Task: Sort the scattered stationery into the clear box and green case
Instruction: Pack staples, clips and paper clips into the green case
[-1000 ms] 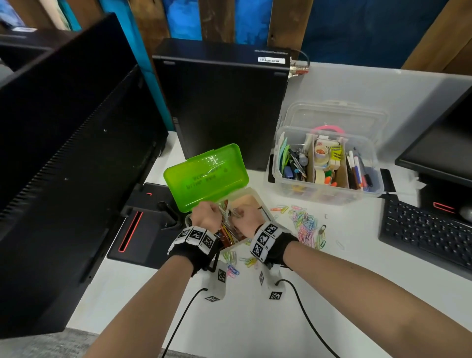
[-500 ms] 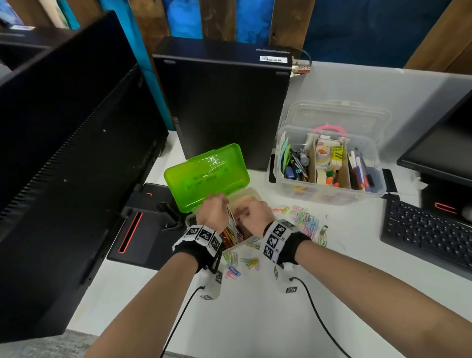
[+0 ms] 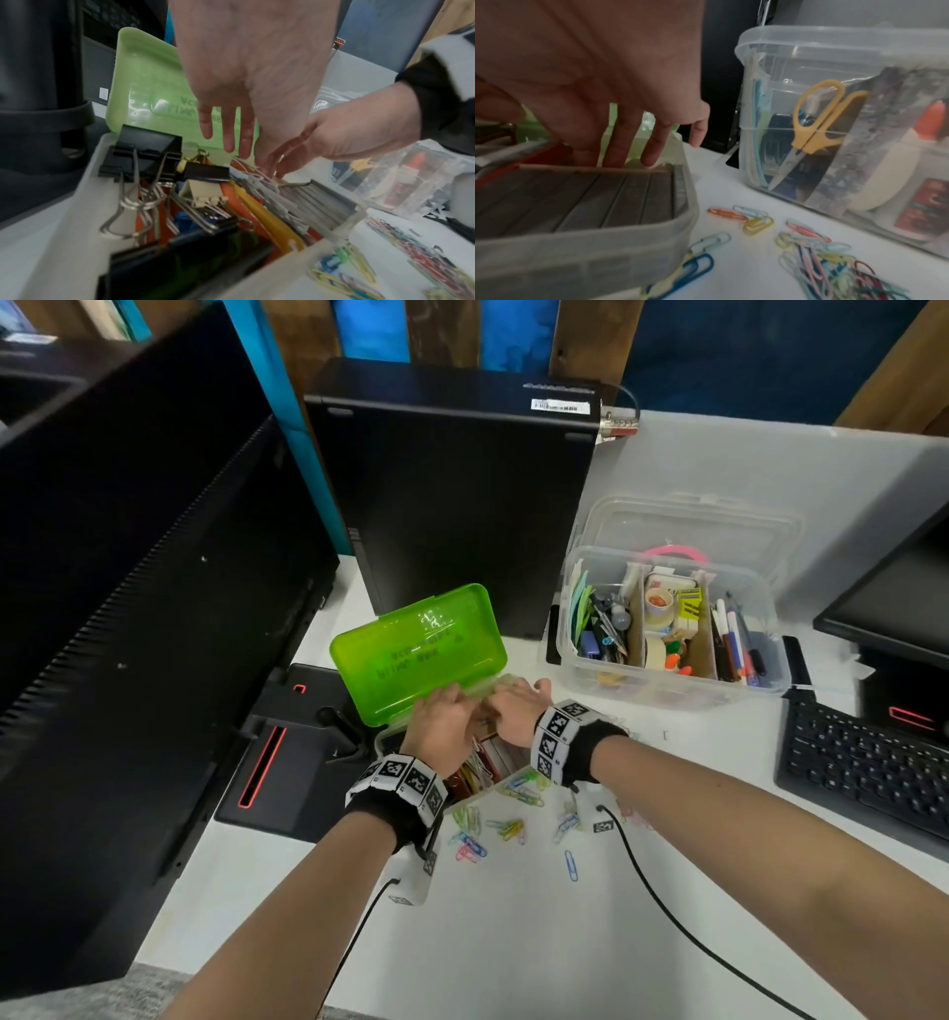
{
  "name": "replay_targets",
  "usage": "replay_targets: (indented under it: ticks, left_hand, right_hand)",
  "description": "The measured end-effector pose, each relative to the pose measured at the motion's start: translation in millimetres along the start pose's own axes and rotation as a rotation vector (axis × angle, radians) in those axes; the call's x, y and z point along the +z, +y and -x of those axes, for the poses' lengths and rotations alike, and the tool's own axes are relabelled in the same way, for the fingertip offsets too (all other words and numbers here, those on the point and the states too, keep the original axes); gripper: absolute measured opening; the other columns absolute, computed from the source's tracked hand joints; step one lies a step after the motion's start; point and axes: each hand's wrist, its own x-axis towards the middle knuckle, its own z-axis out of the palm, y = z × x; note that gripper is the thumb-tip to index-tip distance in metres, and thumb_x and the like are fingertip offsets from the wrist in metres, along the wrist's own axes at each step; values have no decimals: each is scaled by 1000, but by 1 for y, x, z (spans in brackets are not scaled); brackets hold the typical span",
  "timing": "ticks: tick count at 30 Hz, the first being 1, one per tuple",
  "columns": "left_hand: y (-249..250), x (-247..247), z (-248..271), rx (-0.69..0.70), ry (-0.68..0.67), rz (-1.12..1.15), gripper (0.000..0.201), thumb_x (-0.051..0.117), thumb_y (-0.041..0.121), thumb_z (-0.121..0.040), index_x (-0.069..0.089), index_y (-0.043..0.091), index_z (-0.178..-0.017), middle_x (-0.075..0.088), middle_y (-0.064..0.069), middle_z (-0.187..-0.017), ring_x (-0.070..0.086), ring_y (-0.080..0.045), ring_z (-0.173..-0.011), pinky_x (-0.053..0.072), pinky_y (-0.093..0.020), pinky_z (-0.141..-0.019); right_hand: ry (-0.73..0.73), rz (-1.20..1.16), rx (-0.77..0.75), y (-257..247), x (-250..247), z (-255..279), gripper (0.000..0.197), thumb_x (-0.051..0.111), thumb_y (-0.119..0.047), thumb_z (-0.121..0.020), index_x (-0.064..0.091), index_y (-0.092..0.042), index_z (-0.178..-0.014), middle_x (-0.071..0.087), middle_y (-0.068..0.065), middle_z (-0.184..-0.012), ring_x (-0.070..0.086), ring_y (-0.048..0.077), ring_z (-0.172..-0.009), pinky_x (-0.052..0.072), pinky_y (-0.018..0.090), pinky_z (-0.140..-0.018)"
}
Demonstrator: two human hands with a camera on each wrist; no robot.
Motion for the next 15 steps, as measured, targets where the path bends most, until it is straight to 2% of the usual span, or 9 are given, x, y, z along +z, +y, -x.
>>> replay_targets:
  ticks: [3, 6, 8, 10, 12, 14, 15]
  left_hand:
    - [10, -6, 10, 63, 74, 61, 28, 51, 32, -94, 61, 18, -115, 56, -2, -110, 54, -20, -101, 41, -32, -86]
    - [23, -3, 28, 152, -56, -19, 41, 52, 48, -89, 54, 20, -118, 51, 0, -124, 50, -18, -108, 39, -32, -93]
    - [30, 2, 36, 177, -163, -130, 44, 51, 46, -90, 48, 18, -123, 44, -4, -132, 43, -21, -119, 35, -36, -102]
    - [32, 7, 38, 175, -210, -182, 44, 50, 39, -91, 43, 16, -128, 38, -7, -137, 39, -22, -124, 35, -39, -105]
    - [33, 6, 36, 200, -195, -181, 34, 49, 33, -92, 46, 16, -122, 42, -6, -131, 46, -19, -112, 42, -33, -96]
    - [34, 1, 34, 249, -203, -178, 19, 47, 28, -93, 50, 18, -109, 51, -4, -117, 49, -13, -88, 44, -25, -78]
    - [34, 0, 32, 267, -224, -180, 14, 47, 26, -93, 51, 18, -104, 53, -2, -110, 47, -12, -81, 43, -23, -72]
  right_hand:
    - [182, -134, -29, 6, 1, 21, 30, 42, -8, -88, 59, -24, -107, 49, -3, -125, 43, 20, -114, 28, 40, -92]
    - [255, -217, -25, 16, 13, 49, 25, 46, -6, -83, 55, -19, -102, 42, -5, -104, 43, 21, -108, 29, 36, -89]
    - [329, -245, -17, 23, 25, 67, 22, 48, -5, -80, 54, -17, -98, 39, -4, -97, 44, 21, -99, 35, 36, -87]
    - [352, -235, -46, 28, 37, 85, 16, 51, -9, -81, 54, -17, -95, 39, -4, -97, 42, 16, -92, 40, 37, -88]
    - [299, -117, -133, 29, 53, 101, 15, 50, -16, -85, 53, -19, -99, 42, -4, -106, 41, 13, -96, 41, 36, -90]
    - [214, 22, -263, 25, 69, 113, 25, 47, -23, -88, 51, -21, -113, 43, -3, -120, 40, 15, -109, 40, 37, -96]
    - [170, 66, -331, 20, 78, 118, 32, 47, -25, -90, 49, -22, -122, 43, -1, -128, 39, 17, -117, 38, 39, -100]
